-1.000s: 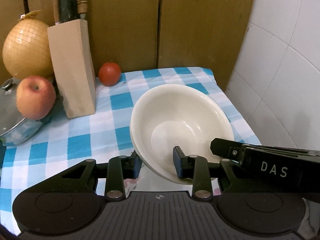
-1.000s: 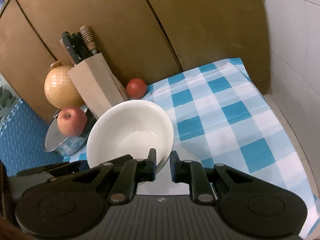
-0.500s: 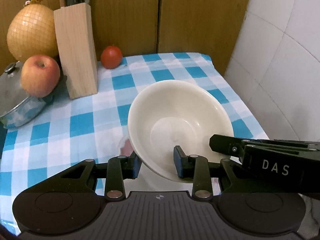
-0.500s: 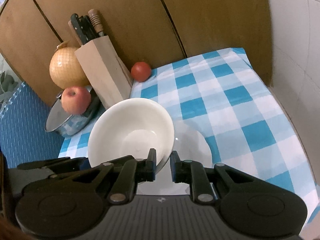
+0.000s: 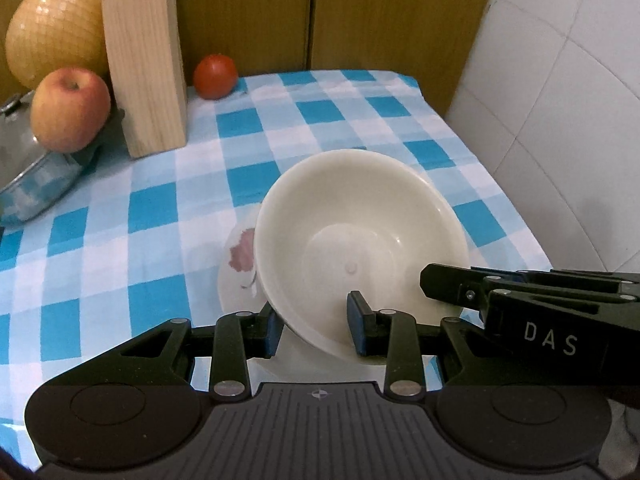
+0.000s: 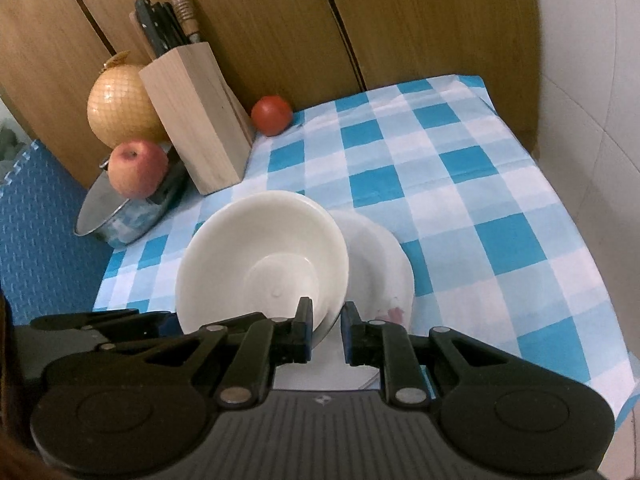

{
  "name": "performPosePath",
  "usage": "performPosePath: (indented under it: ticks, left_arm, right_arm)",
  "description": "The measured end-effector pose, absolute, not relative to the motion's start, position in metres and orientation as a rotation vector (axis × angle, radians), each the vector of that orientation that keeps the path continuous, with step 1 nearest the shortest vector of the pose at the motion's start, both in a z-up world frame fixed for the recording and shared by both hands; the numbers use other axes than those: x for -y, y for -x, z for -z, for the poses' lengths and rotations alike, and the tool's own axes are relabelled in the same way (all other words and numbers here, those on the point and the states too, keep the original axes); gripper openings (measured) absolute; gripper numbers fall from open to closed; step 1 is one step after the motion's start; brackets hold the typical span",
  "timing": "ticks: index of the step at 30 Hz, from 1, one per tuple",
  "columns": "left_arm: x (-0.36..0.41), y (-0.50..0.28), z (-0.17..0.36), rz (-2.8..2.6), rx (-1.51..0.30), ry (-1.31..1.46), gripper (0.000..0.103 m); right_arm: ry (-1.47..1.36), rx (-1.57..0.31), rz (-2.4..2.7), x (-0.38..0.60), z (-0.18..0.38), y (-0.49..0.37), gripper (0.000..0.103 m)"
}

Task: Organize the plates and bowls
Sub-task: 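Lower the bowls onto the plate stack and open the right gripper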

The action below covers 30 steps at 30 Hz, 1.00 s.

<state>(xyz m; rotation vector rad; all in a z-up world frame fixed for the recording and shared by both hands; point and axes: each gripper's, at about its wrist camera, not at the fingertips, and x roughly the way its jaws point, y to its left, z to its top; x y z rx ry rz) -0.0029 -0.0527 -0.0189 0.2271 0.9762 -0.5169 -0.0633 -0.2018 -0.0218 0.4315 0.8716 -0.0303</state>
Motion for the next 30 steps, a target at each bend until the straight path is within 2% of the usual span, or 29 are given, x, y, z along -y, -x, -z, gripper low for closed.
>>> performPosePath:
  ticks: [20,26,30]
  left_arm:
    - [0.055,-0.005,0.032,0.49,-1.016,-0.238,0.041]
    - [0.054,-0.003,0.031,0.483,-1.009,-0.242,0.045]
    - [0.05,-0.002,0.026,0.476,-0.994,-0.233,0.052]
  right_arm:
    - [-0.437,-0.904,0.051,0.202,0.03,0.056,0.019]
    - [-0.44,-0.871,0.071,0.206,0.025,0.059,0.021]
    - [-0.442,-0.85,0.076,0.207,0.019,0.063,0.022]
